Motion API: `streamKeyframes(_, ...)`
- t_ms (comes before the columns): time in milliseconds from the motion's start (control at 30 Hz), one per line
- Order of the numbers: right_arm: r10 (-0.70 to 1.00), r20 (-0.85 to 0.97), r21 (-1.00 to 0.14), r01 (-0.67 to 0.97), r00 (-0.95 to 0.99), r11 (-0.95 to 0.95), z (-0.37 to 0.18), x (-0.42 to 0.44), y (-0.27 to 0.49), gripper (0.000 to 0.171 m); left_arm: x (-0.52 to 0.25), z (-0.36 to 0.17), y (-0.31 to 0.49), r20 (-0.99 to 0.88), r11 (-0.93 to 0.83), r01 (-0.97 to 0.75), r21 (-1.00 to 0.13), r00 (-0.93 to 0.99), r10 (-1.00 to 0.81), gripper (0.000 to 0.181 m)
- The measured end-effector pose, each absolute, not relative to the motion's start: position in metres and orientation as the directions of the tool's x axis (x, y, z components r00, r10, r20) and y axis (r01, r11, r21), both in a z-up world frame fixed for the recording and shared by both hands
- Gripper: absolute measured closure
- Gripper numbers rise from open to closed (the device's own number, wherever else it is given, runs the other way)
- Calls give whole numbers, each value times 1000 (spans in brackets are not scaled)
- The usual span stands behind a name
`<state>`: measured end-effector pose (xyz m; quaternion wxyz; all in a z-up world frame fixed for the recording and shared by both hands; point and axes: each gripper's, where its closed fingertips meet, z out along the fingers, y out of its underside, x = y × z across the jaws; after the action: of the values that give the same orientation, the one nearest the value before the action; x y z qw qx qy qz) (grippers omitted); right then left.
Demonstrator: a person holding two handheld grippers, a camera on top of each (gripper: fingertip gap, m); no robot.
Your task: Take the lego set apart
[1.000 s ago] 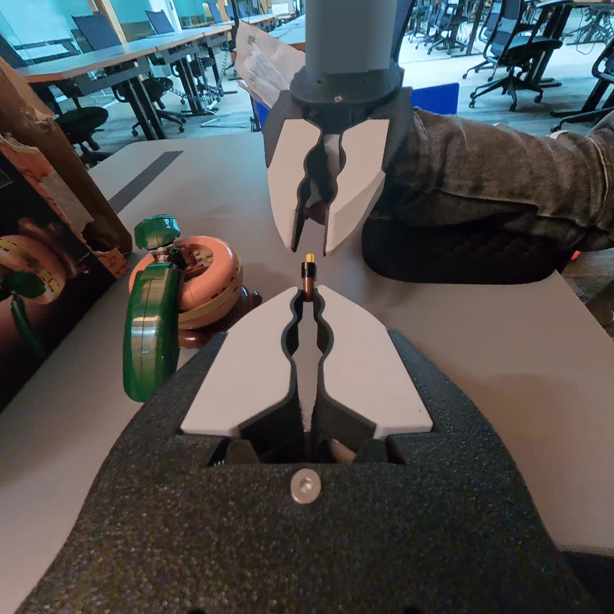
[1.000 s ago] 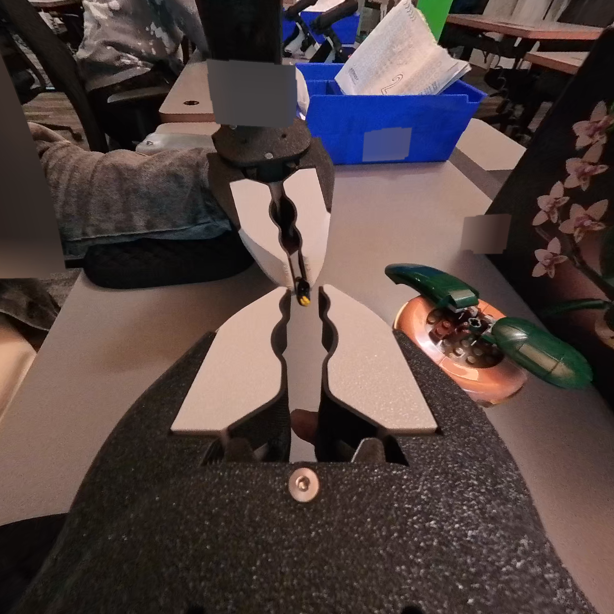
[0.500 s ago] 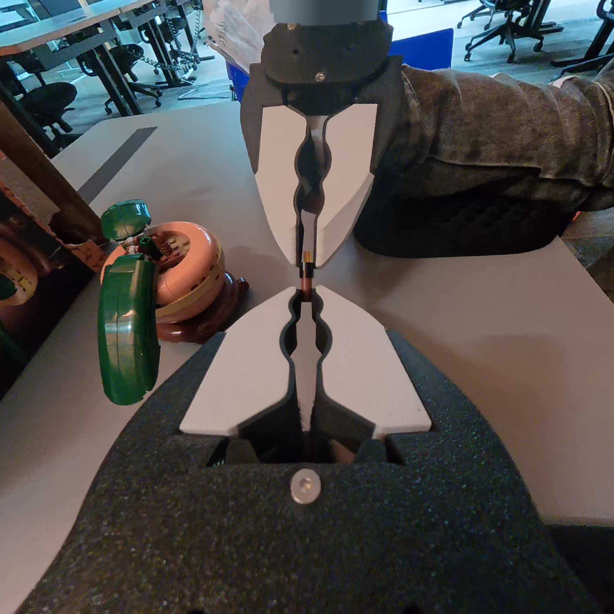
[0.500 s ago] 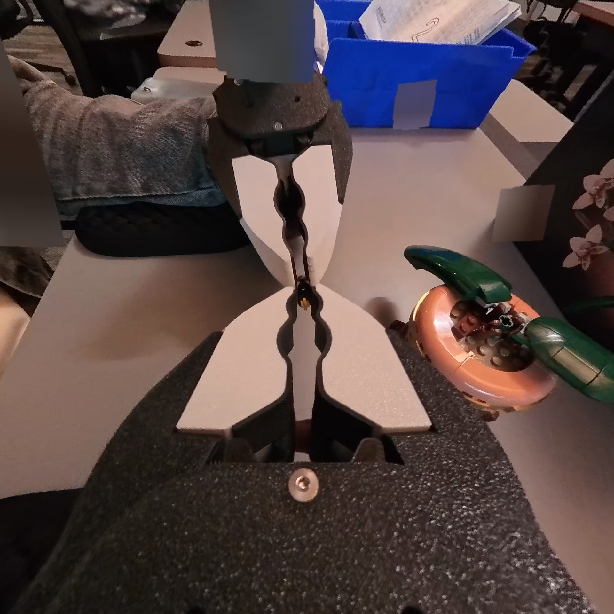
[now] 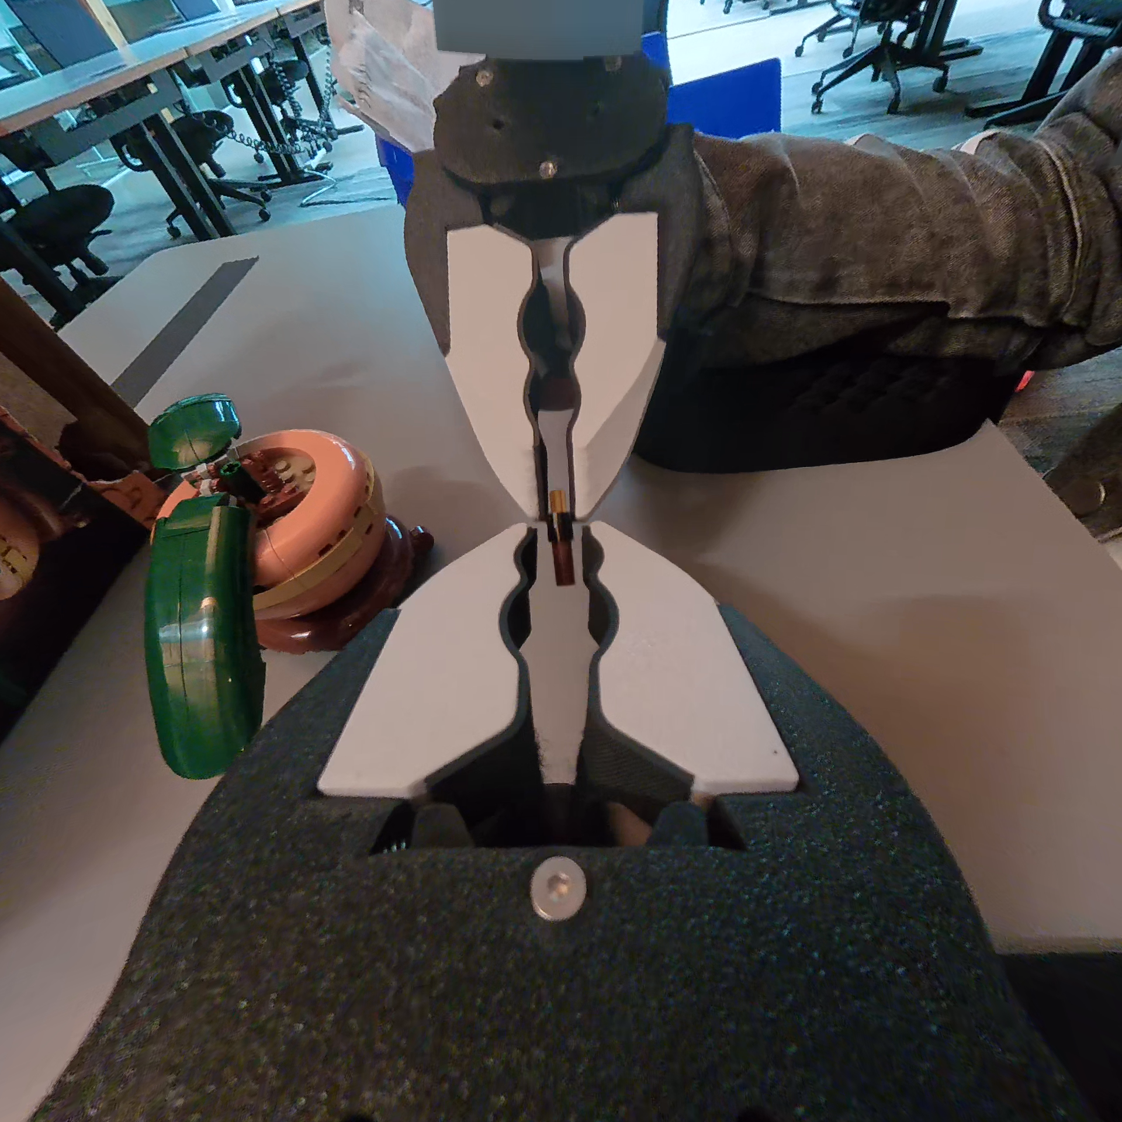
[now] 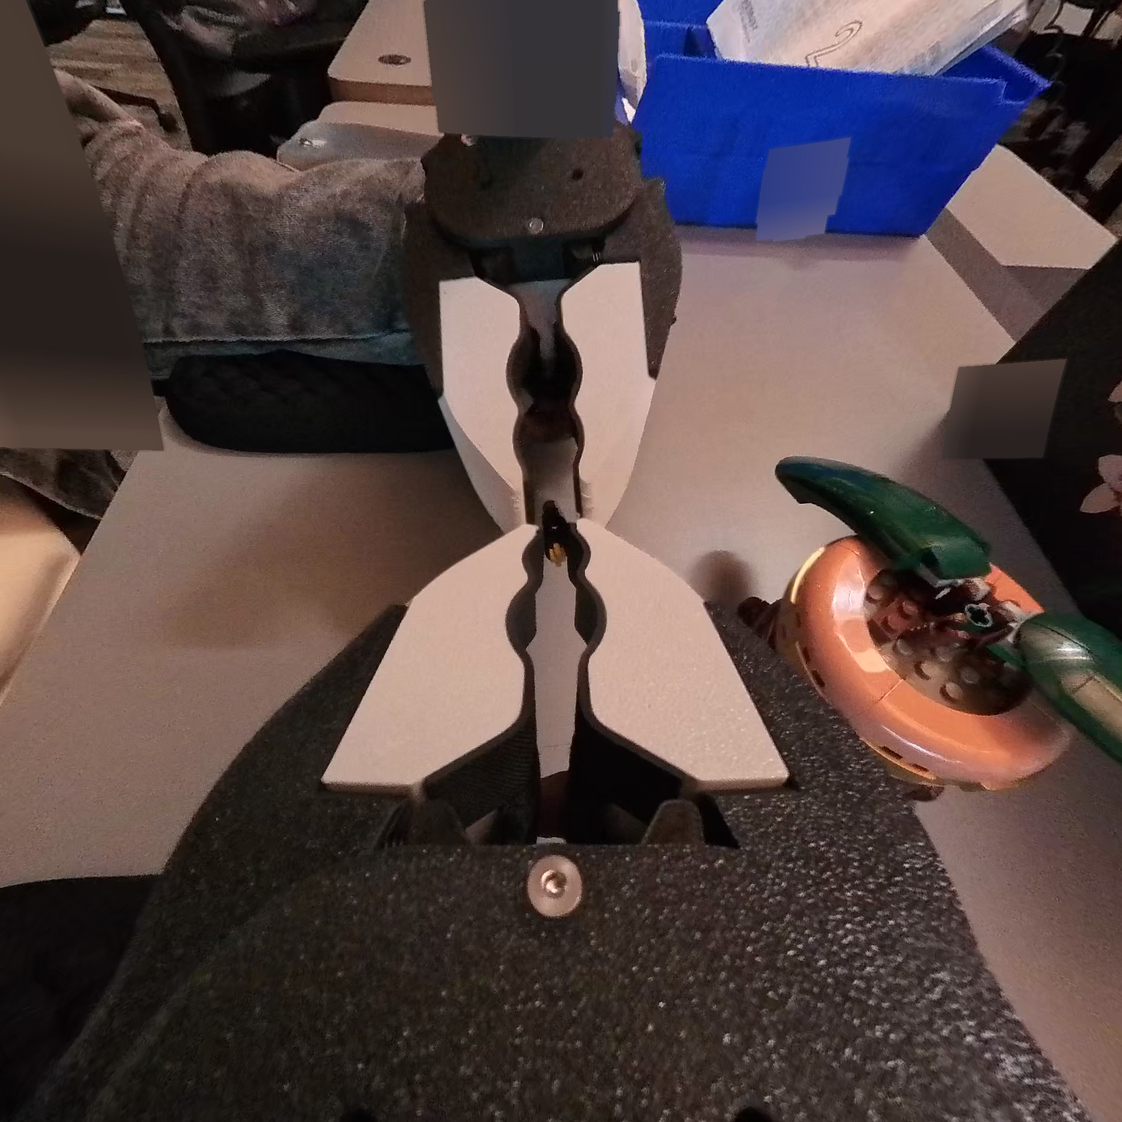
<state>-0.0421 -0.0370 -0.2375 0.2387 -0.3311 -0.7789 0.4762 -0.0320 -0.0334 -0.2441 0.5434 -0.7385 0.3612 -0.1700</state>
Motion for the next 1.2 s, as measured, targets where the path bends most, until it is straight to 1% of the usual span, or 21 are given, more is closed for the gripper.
streamKeyframes(33, 740, 59, -898, 289, -670, 333, -238, -42, -37, 165, -32, -245, -34, -142, -153, -355, -922, 679, -720, 167)
streamKeyframes(133, 740, 62, -899, 285, -669, 333, -238, -42, -37, 165, -32, -246, -34, -147, -154, -363, -919, 678, -720, 174)
streamKeyframes(333, 744, 129, -873, 281, -656, 399, -240, -45, -35, 165, -35, -248, -33, -110, -221, -367, -904, 698, -707, 174)
streamKeyframes(467, 742, 128, -883, 265, -659, 387, -233, -41, -38, 166, -34, -242, -36, -78, -216, -326, -920, 695, -715, 174)
streamKeyframes(500, 726, 126, -884, 256, -676, 391, -232, -39, -38, 171, -39, -247, -36, -88, -235, -352, -906, 700, -709, 174)
streamKeyframes(533, 759, 147, -887, 255, -634, 385, -228, -40, -27, 171, -51, -260, -38, -118, -282, -414, -865, 715, -689, 174)
streamKeyframes(567, 780, 147, -907, 232, -608, 352, -220, -35, -18, 171, -62, -268, -39, -126, -311, -431, -847, 732, -670, 174)
streamKeyframes(633, 775, 83, -951, 183, -627, 250, -206, -25, -14, 171, -54, -249, -37, -45, -259, -297, -919, 733, -678, 175)
streamKeyframes(667, 767, 63, -949, 200, -638, 245, -210, -25, -16, 171, -49, -241, -36, -51, -229, -283, -932, 724, -688, 175)
streamKeyframes(733, 763, 71, -928, 237, -642, 286, -225, -33, -24, 171, -46, -245, -37, -86, -220, -326, -920, 712, -697, 174)
streamKeyframes(800, 760, 60, -914, 270, -647, 302, -236, -39, -33, 148, -47, -253, -39, -99, -223, -350, -910, 706, -702, 174)
streamKeyframes(833, 758, 55, -907, 286, -650, 310, -241, -41, -35, 148, -46, -252, -39, -102, -217, -352, -911, 699, -708, 174)
streamKeyframes(900, 746, 66, -898, 288, -662, 334, -247, -43, -41, 152, -40, -251, -40, -103, -195, -348, -917, 679, -727, 174)
streamKeyframes(933, 738, 76, -892, 285, -670, 351, -250, -43, -43, 155, -38, -252, -41, -107, -192, -356, -915, 671, -734, 174)
streamKeyframes(967, 731, 87, -882, 289, -677, 372, -252, -43, -45, 163, -38, -254, -41, -110, -195, -366, -910, 665, -738, 174)
streamKeyframes(1000, 728, 95, -875, 292, -679, 386, -254, -43, -46, 164, -37, -256, -42, -108, -200, -372, -906, 661, -742, 174)
streamKeyframes(1200, 729, 109, -879, 277, -676, 389, -253, -44, -46, 162, -38, -258, -41, -112, -202, -376, -904, 666, -738, 174)
